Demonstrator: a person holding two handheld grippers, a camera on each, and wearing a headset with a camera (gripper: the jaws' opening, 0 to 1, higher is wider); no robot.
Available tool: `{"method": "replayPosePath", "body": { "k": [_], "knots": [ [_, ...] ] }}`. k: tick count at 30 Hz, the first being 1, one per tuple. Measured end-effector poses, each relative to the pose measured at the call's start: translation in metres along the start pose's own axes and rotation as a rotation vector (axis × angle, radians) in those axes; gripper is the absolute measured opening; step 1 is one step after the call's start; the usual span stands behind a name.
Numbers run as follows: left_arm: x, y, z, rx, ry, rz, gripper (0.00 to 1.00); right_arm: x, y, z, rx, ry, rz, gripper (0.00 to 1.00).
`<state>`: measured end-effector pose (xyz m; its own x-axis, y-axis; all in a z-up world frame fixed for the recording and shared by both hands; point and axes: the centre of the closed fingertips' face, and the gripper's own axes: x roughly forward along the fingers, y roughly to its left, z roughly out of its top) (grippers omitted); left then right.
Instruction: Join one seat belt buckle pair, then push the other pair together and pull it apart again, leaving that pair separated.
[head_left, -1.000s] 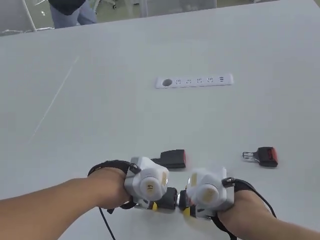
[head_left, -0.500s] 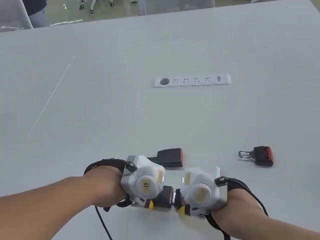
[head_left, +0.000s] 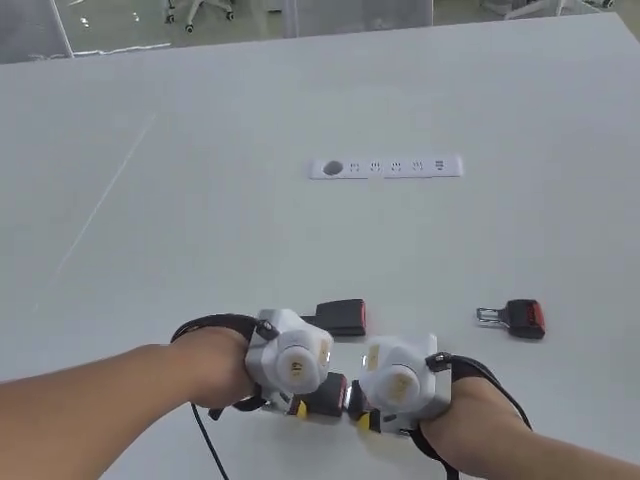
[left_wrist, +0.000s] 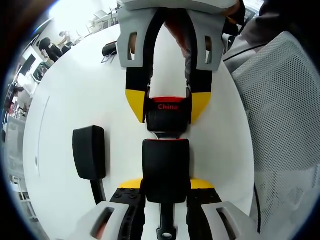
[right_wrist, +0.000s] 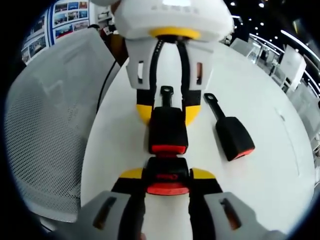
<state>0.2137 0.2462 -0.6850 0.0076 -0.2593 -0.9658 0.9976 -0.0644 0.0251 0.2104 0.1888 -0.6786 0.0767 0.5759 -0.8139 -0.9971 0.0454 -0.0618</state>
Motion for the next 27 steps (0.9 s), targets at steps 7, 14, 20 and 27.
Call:
{"method": "replayPosePath", "body": {
  "k": [7, 14, 20, 27],
  "knots": [
    [-0.0012, 0.0, -0.0013, -0.006, 0.021, 0.006, 0.31, -0.0011, 0.0014, -0.0008, -0.006, 0.007, 0.017, 0.31],
    [-0.0016, 0.0004, -0.0018, -0.003, 0.005, 0.017, 0.31, -0.0004, 0.0022, -0.0015, -0.025, 0.014, 0.015, 0.31],
    [-0.0023, 0.0008, -0.0019, -0.012, -0.014, 0.019, 0.31, -0.0006, 0.0019, -0.0018, -0.02, 0.015, 0.017, 0.31],
    [-0.0021, 0.0007, -0.0013, -0.015, -0.019, 0.029, 0.32, 0.0, 0.0024, -0.0021, -0.01, 0.029, 0.017, 0.32]
  ]
}}
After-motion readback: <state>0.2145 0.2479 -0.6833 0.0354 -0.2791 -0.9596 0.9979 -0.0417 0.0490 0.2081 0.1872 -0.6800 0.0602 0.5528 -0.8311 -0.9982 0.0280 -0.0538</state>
